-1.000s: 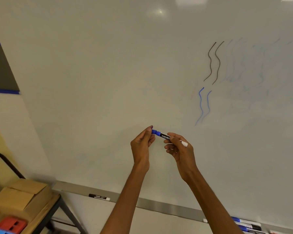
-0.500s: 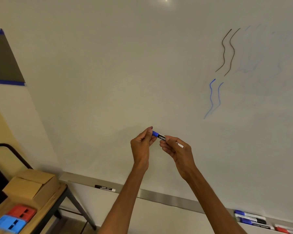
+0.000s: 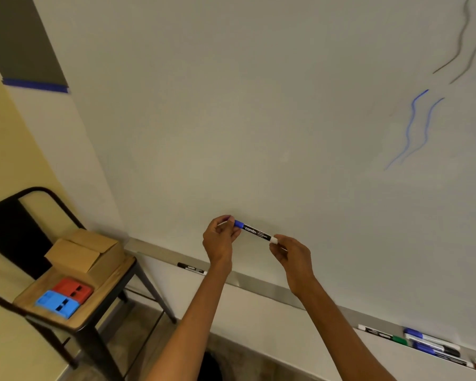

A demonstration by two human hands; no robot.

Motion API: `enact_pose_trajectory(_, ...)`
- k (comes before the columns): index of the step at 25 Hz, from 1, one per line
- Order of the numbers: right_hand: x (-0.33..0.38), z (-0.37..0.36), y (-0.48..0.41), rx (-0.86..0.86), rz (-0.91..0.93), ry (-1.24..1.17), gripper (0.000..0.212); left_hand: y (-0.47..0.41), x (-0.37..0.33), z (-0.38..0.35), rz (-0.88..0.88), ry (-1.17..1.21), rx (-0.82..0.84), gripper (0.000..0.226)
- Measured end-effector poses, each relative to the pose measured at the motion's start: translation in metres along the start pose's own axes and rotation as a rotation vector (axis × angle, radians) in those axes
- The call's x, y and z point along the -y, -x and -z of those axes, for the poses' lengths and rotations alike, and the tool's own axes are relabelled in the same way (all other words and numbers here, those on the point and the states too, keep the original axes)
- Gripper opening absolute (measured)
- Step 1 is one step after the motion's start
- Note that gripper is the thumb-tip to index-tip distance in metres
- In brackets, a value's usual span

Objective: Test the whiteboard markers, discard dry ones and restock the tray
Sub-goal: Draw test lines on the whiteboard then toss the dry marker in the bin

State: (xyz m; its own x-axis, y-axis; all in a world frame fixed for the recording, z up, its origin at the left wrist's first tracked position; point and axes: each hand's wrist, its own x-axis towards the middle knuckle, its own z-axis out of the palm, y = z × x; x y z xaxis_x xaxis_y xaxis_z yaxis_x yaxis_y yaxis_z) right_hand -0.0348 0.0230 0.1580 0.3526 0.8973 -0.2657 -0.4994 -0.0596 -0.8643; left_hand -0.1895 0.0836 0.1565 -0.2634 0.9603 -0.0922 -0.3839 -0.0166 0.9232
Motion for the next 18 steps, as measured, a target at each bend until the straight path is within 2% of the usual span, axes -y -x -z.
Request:
enact_pose_trajectory(7, -0.084, -0.022, -0.023, -0.136, -0.13, 0.141, 0.008, -0.036, 0.047, 0.074, 0.074, -0.123, -0.153, 0.008)
enact_pose_trajectory(11, -0.13, -0.041, -0.039, -0.21, -0.135, 0.329, 0.015, -0.058, 0.073, 0.116, 0.077, -0.371, -0.185, 0.013)
enact_pose_trajectory(14, -0.159, -0.062, -0.047, -0.196, -0.118, 0.427, 0.019, -0.08, 0.094, 0.149, 0.11, -0.606, -0.165, 0.019)
enact_pose_trajectory(18, -0.193, -0.085, -0.066, -0.117, -0.136, 0.554, 0.015, -0.113, 0.106, 0.179, 0.162, -0.805, -0.146, 0.025)
